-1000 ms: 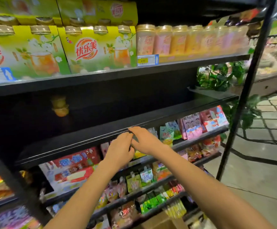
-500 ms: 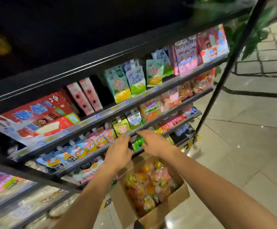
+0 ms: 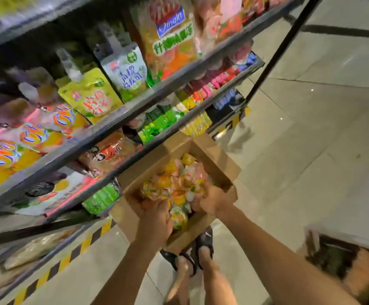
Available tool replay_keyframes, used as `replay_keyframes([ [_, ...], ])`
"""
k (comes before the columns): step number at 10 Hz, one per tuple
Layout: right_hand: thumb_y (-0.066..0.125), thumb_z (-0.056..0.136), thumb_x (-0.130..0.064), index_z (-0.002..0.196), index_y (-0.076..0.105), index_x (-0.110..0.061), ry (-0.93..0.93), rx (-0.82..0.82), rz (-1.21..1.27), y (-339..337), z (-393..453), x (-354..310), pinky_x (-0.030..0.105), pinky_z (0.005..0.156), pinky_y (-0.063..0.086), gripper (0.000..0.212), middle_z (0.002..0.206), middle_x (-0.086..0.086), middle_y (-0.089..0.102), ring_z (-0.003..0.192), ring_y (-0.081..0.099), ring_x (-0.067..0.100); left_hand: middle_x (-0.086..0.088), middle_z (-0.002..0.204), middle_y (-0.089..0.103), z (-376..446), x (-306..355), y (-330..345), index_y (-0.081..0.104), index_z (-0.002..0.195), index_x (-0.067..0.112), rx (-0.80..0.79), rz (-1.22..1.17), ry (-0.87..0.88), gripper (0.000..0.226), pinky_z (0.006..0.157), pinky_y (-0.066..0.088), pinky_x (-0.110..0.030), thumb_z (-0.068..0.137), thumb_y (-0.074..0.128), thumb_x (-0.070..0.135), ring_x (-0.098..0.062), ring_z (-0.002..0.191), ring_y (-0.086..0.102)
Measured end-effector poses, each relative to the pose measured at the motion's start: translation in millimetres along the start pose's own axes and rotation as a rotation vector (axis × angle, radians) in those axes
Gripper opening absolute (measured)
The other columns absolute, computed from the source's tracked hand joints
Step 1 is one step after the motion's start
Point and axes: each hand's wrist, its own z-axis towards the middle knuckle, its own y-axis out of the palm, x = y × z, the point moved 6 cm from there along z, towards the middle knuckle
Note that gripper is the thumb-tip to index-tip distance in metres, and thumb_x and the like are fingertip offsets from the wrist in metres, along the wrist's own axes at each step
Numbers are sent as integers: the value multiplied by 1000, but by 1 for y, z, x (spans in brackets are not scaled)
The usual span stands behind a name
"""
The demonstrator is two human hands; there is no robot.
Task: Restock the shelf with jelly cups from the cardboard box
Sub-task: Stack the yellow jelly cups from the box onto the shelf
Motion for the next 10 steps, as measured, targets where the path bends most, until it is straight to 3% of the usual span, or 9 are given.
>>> replay_keyframes([
  [1, 59, 95, -24, 138, 50, -10, 57, -2, 65, 54, 61, 41, 35, 100, 45, 46, 132, 11, 58, 124, 55, 32, -14, 131, 55, 32, -28, 77, 48, 135, 14, -96, -126, -78, 55, 102, 45, -41, 83, 64, 24, -33, 120, 53],
  [2, 58, 95, -28, 130, 57, -12, 56, -29, 63, 89, 111, 62, 34, 96, 48, 39, 125, 9, 61, 118, 58, 30, -13, 134, 52, 78, -44, 140, 43, 135, 15, -171, -132, -117, 51, 101, 44, -47, 87, 58, 24, -34, 122, 51],
  [3, 62, 91, -30, 126, 58, -14, 107, -65, 33, 129, 171, 99, 30, 89, 47, 39, 124, 9, 62, 116, 59, 30, -1, 147, 39, 138, -63, 194, 31, 147, 26, -164, -44, -66, 69, 104, 42, -40, 86, 63, 30, -25, 133, 43],
  [4, 69, 86, -25, 142, 43, -9, 73, -29, 6, 135, 212, 110, 42, 101, 45, 64, 138, 16, 51, 125, 51, 35, -3, 153, 30, 186, -67, 217, 29, 149, 23, -35, 5, 71, 80, 108, 39, -43, 79, 68, 15, -28, 138, 36],
  [5, 68, 84, -30, 142, 42, -8, 60, 290, -194, 153, 253, 116, 42, 93, 49, 67, 136, 18, 48, 117, 55, 36, -16, 151, 34, 232, -66, 236, 38, 146, 12, 135, 97, 123, 81, 102, 44, -47, 73, 74, 13, -38, 135, 37],
  [6, 79, 66, -34, 138, 42, -4, 20, 261, -259, 190, 281, 119, 42, 93, 50, 86, 130, 18, 50, 110, 56, 34, -23, 142, 43, 259, -65, 268, 46, 138, 6, 146, 242, 152, 82, 99, 46, -47, 64, 81, 11, -44, 128, 45],
  [7, 70, 78, -36, 151, 22, -1, -26, 252, -365, 206, 309, 116, 50, 110, 35, 94, 147, 22, 35, 129, 43, 40, -24, 146, 40, 277, -63, 287, 40, 143, 4, 148, 306, 152, 84, 106, 40, -49, 70, 79, 15, -42, 136, 37],
  [9, 55, 97, -27, 157, 7, -15, -119, 87, -286, 209, 334, 136, 49, 114, 30, 78, 160, 12, 19, 139, 32, 37, -19, 148, 32, 304, -69, 284, 40, 142, 17, 3, 283, 55, 70, 106, 32, -41, 82, 70, 39, -38, 131, 36],
  [10, 71, 84, -34, 154, 27, -20, -191, 220, -393, 198, 326, 133, 44, 101, 45, 84, 149, 10, 41, 123, 49, 33, -17, 139, 42, 308, -74, 279, 46, 137, 23, -36, 185, 73, 69, 98, 41, -40, 77, 73, 40, -37, 122, 46],
])
